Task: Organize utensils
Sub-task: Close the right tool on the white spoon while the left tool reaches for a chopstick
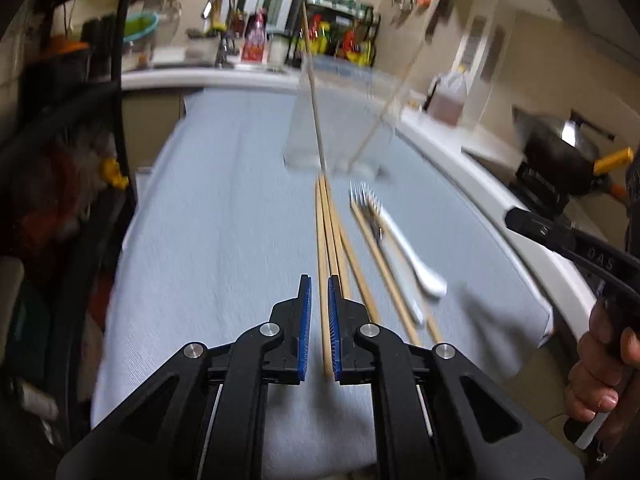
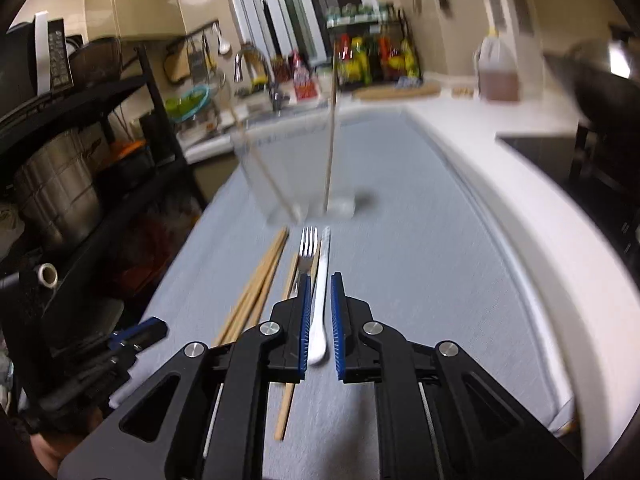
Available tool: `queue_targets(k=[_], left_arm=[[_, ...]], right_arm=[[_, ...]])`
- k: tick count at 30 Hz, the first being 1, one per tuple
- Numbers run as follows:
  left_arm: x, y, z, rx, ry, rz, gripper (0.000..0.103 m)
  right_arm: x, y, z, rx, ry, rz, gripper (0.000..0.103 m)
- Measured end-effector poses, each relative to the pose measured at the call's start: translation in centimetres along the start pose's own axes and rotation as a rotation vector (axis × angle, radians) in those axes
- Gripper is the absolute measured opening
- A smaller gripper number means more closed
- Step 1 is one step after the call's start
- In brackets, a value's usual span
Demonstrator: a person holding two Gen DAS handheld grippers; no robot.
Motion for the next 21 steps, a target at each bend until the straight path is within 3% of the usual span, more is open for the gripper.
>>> queue_targets(k=[3, 8, 15, 21], left_arm=[[-2.0, -0.5, -1.1, 0.005, 0.031, -0.035, 0.009], [-2.9, -0.7, -1.8, 0.006, 0.04, -0.059, 0.009], [-3.3, -0.6, -2.0, 0.024, 0.044, -0.037, 0.009], [-3.3, -0.8, -2.0, 0.044, 0.033, -0.053, 0.009]], right_arm=[[-2.0, 0.1, -2.4, 0.021, 0.061, -0.035, 0.015], [-3.2, 0.2, -5.4, 0.04, 0.124, -0.1, 0.03], [-4.5, -0.9, -7.1, -0.013, 0.179, -0.15, 0.033], [-5.3, 0.2, -6.9, -0.031, 0.182, -0.107, 0.027]])
Point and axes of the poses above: each gripper's, at about its wrist camera, not at the fingertips, and z roughly against the way its jaws point, y to its left, x to its top, the point moved 10 cm from there along -z, roughly the way its jaws point, and after that the axes turned 4 degrees about y, right-handed, at the moved point
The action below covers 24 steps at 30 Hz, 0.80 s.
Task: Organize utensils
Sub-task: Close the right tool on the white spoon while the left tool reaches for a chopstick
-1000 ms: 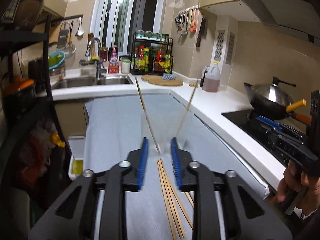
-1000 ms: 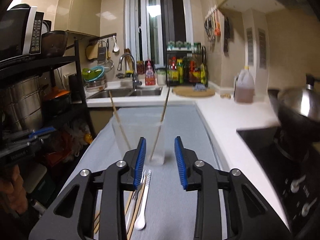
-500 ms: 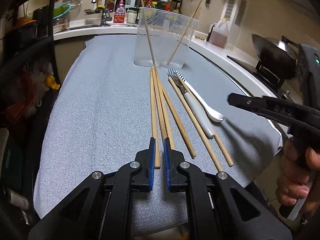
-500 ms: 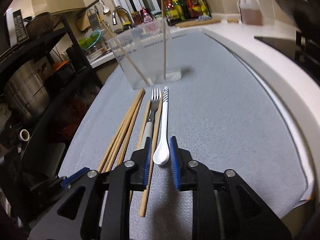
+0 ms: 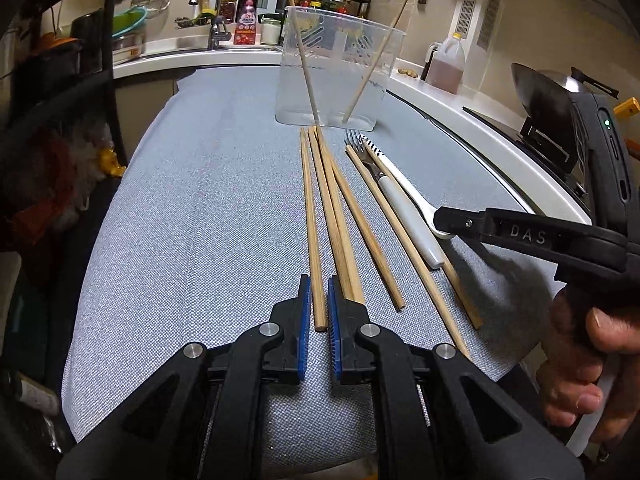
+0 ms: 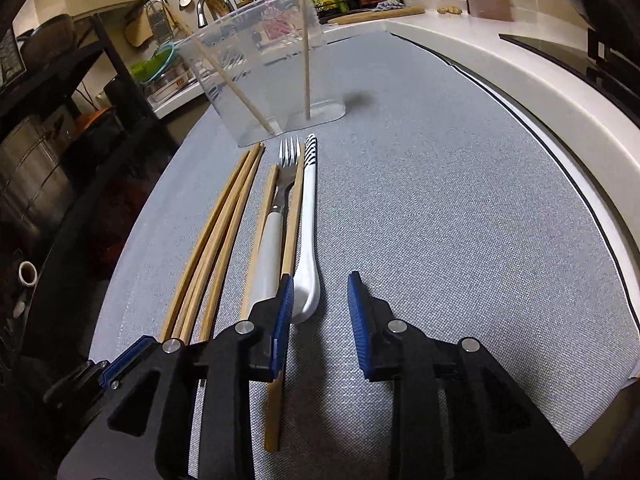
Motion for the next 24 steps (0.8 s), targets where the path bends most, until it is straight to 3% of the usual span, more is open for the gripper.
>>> queue_targets(k=[4, 15, 20, 24], left_arm=[[0.0, 0.0, 0.0, 0.011, -0.005, 0.001, 0.009], [0.2, -0.1, -0.2, 0.037, -0.015, -0.019, 0.01], [0.2, -1.3, -0.5, 0.047, -0.021, -0.076, 0.029], [0.2, -1.5, -0.5, 0.064, -0.025, -0.091, 0.029]], right_arm=[[-0.4, 0.9, -0.1, -0.006, 0.003, 0.032, 0.017], [-0.2, -1.2, 1.0, -0.084, -0.007, 0.03, 0.01], [-0.8, -2.6, 2.1, -0.134, -0.027, 0.059, 0.01], [-1.6, -3.3, 2.9, -0.159, -0.052, 0.103, 0.01]])
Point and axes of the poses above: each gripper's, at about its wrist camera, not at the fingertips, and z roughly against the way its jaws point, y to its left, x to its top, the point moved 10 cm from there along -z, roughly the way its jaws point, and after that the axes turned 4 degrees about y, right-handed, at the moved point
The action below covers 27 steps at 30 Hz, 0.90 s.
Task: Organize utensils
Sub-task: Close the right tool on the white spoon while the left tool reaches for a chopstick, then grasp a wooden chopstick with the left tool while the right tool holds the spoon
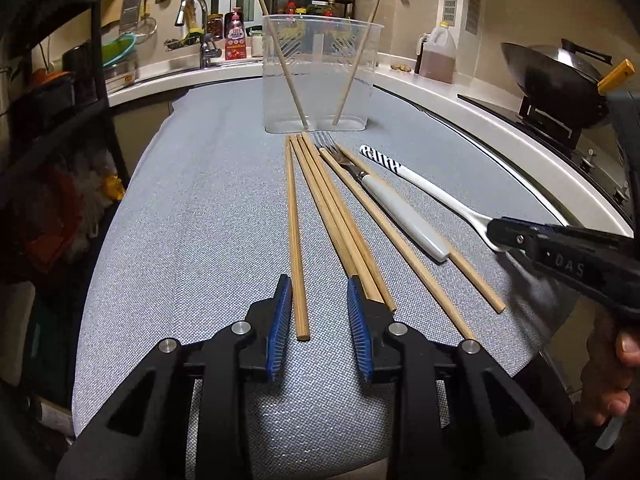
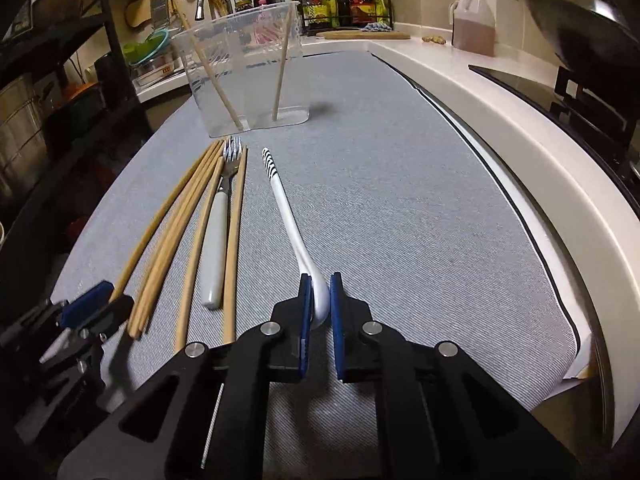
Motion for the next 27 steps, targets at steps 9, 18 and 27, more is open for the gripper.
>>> queue_targets(k=[9, 18, 27], left_arm=[[0.1, 0.9, 0.1, 0.044, 0.005, 0.006, 0.006], [0.2, 0.2, 0.0, 0.055, -0.009, -0.022, 0.007], [0.3, -0.1, -0.3, 0.052, -0.012, -0.031, 0.007]], right_arm=[[-0.2, -0.5, 0.1, 0.04, -0.002, -0.006, 0.01], [-0.8, -0.8, 0.7, 0.031, -0.005, -0.012, 0.01], [-0.9, -0.6, 0.6, 0.026, -0.01, 0.0, 0.01]])
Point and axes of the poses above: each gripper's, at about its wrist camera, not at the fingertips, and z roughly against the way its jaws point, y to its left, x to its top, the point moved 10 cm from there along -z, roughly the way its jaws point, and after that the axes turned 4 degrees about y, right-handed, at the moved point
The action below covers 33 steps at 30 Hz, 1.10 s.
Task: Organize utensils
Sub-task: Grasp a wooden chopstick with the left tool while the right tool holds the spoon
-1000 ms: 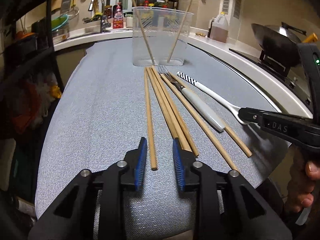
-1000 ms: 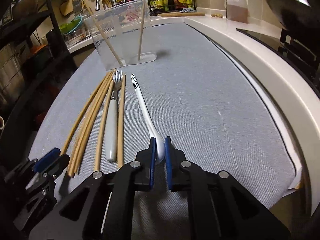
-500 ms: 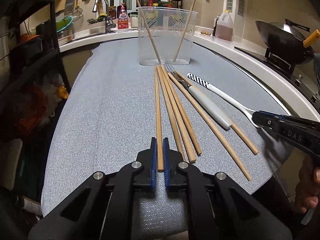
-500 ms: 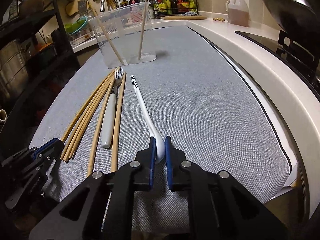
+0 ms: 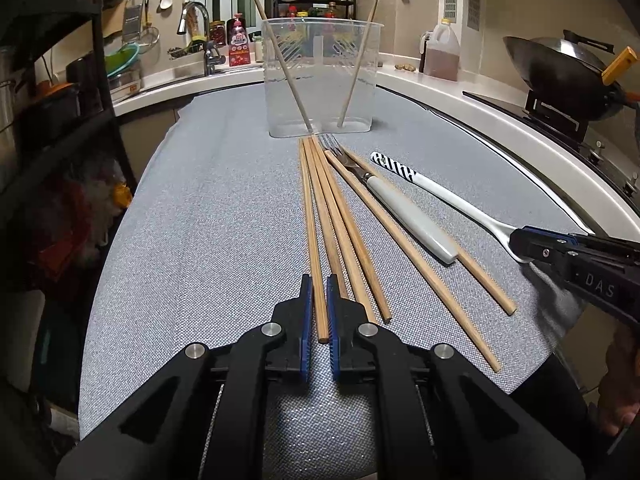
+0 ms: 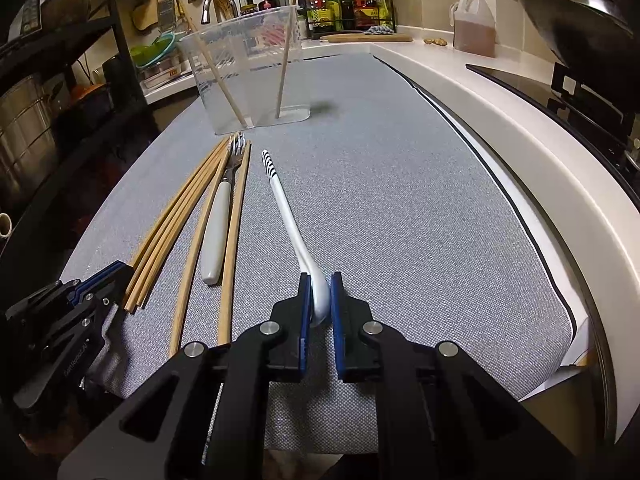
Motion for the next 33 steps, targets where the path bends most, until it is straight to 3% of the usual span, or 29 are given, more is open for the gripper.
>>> queue_targets(k=[7, 17, 33], left_arm=[[0.0, -0.1, 0.2, -0.003, 0.004, -0.008, 0.007], [1.4, 0.3, 3.7, -0.006, -0.062, -0.007, 0.007], [8.2, 1.7, 9.7, -0.06, -0.191, 0.015, 0.0]], right_arm=[[0.0, 0.0, 0.2, -0.002, -0.003, -0.003, 0.01], [1.6, 0.3, 3.8, -0.032, -0.091, 0.042, 0.01], [6.8, -0.7, 9.1, -0.06, -0.193, 0.084, 0.011]])
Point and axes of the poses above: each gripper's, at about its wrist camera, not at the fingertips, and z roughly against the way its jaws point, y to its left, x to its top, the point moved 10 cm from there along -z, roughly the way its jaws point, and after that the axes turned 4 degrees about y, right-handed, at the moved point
